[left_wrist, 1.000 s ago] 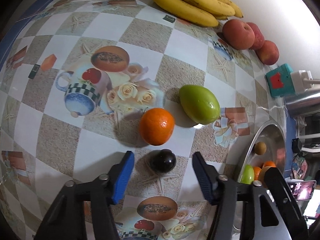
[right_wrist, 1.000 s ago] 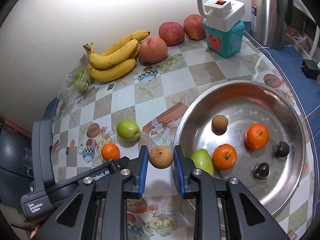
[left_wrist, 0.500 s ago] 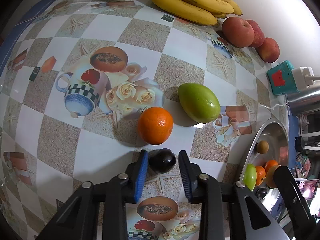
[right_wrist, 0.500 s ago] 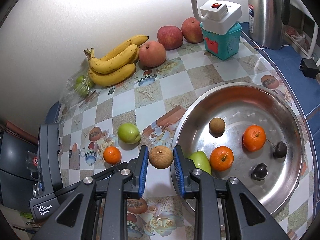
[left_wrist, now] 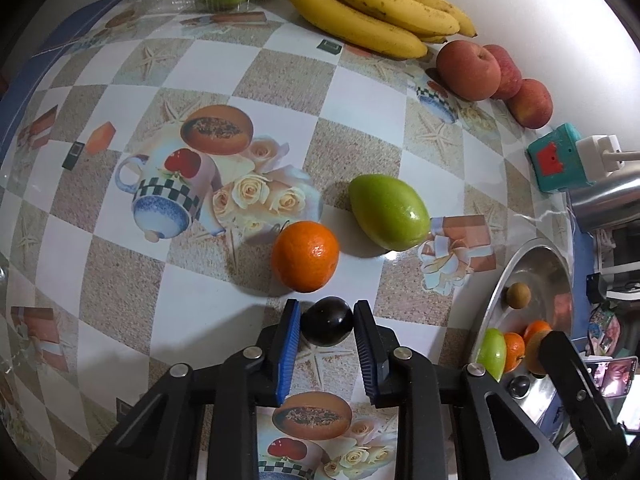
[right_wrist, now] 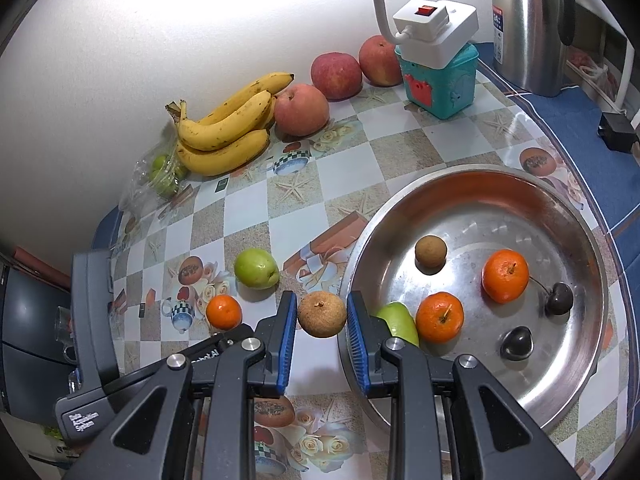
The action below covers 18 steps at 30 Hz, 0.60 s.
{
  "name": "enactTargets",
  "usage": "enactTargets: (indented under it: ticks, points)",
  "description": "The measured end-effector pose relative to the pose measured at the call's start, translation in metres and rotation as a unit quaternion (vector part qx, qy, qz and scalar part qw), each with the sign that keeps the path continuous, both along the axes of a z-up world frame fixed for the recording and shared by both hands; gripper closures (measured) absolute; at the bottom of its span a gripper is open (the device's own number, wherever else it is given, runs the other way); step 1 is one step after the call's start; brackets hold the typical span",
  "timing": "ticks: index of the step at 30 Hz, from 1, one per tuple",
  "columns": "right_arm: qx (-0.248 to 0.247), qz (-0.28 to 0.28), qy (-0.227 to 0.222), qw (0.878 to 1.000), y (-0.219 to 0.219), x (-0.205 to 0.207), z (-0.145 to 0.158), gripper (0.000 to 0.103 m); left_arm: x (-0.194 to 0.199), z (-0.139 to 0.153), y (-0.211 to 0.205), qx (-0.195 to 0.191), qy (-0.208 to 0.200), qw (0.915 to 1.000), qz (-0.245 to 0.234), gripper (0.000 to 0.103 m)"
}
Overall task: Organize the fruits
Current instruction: 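Carry the kiwi and plum over the steel basin with both tools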
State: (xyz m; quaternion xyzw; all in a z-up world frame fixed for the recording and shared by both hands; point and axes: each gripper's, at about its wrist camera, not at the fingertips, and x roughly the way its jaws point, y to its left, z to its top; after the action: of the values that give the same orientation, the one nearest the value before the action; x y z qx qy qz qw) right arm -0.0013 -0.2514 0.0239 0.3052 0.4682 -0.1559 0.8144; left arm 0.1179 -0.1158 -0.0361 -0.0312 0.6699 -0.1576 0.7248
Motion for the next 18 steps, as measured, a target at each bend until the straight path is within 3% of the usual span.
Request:
enactTargets:
  ticks: [9, 18]
  points:
    - [0.004, -0.011, 0.005, 1.000, -0.007, -0.004, -0.004, 0.076, -0.006, 0.025, -0.001, -0.023, -0.022, 0.9994, -0.014, 0.074]
    - [0.001, -0.069, 0.023, 0.997, -0.041, -0.026, -0.011, 0.076, -0.024, 0.043, -0.024, -0.040, -0.045, 0.9969, -0.052, 0.074]
